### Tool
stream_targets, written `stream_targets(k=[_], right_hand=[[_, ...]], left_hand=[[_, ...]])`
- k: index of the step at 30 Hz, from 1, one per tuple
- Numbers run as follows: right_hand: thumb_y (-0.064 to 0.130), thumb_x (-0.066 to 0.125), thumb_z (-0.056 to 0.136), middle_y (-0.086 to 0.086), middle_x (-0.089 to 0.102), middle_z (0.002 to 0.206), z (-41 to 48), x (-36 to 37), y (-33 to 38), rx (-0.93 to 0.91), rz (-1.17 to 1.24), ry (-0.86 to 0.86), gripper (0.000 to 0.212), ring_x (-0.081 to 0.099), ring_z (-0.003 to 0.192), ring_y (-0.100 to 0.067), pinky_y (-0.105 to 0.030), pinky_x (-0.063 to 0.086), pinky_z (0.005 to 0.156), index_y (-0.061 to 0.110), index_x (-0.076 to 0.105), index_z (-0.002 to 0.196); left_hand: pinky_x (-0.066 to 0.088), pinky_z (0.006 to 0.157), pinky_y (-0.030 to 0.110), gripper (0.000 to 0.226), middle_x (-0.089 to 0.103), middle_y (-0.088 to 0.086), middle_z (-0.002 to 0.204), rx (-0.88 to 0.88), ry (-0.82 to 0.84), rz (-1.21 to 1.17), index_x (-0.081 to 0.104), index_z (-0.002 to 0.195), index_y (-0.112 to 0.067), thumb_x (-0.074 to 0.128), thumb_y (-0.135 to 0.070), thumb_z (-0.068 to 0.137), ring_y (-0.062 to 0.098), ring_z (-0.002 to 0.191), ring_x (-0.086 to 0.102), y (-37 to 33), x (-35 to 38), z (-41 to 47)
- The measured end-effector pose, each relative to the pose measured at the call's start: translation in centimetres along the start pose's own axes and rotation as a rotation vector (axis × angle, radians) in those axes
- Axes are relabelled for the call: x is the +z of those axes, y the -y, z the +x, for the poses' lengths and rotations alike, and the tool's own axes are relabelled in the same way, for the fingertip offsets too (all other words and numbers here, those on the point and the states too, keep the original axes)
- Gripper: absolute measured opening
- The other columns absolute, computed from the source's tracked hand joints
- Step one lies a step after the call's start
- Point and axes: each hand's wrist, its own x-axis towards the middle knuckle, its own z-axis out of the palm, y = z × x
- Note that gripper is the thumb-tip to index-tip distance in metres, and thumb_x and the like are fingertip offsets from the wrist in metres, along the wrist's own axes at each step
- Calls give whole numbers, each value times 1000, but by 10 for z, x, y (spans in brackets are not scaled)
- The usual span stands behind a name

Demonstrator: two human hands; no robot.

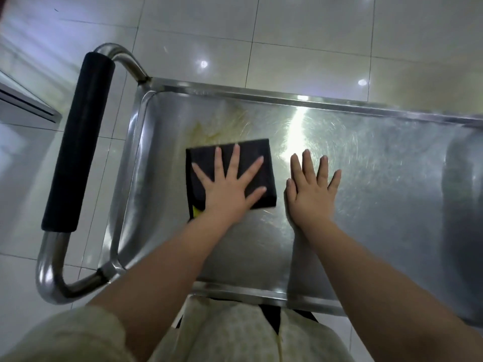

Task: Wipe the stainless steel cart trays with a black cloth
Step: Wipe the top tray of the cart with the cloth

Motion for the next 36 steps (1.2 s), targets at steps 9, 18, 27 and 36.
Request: stream_targets(k=[9, 18, 27, 36], right_hand=[[49, 4, 100, 4, 3, 165, 7, 2, -3, 27, -16, -9, 57, -10, 150, -27, -58, -6, 117, 36, 3, 156], [48, 8, 98, 6, -4, 165, 8, -5, -1, 30, -10, 60, 59, -16, 149, -28, -63, -8, 114, 37, 1, 155], [48, 22, 100, 6, 1, 165, 63, -24, 65, -127, 29, 38, 57, -19, 147, -37, -64, -21, 108, 40, 10, 155], [54, 15, 98, 13, 0, 164, 62, -3, 67, -75, 17, 23, 57, -12, 149, -33, -73, -11, 106, 47, 3, 153]], left_hand=[[-13, 102, 78, 67, -22, -5, 162, 121, 32, 24, -17, 143, -59, 4, -82, 84, 34, 147, -23, 2, -46, 118], [-1, 106, 78, 67, 0, 3, 166, 227, -89, 41, 7, 154, -47, 17, -74, 94, 40, 149, -2, 23, 25, -65], [6, 105, 78, 72, 5, 3, 165, 143, -58, 53, 10, 153, -48, 32, -72, 89, 40, 149, 1, 20, 30, -90], [-11, 104, 77, 80, -8, 10, 165, -165, -94, -8, -4, 150, -54, 21, -85, 80, 51, 144, -15, 57, 5, -27]])
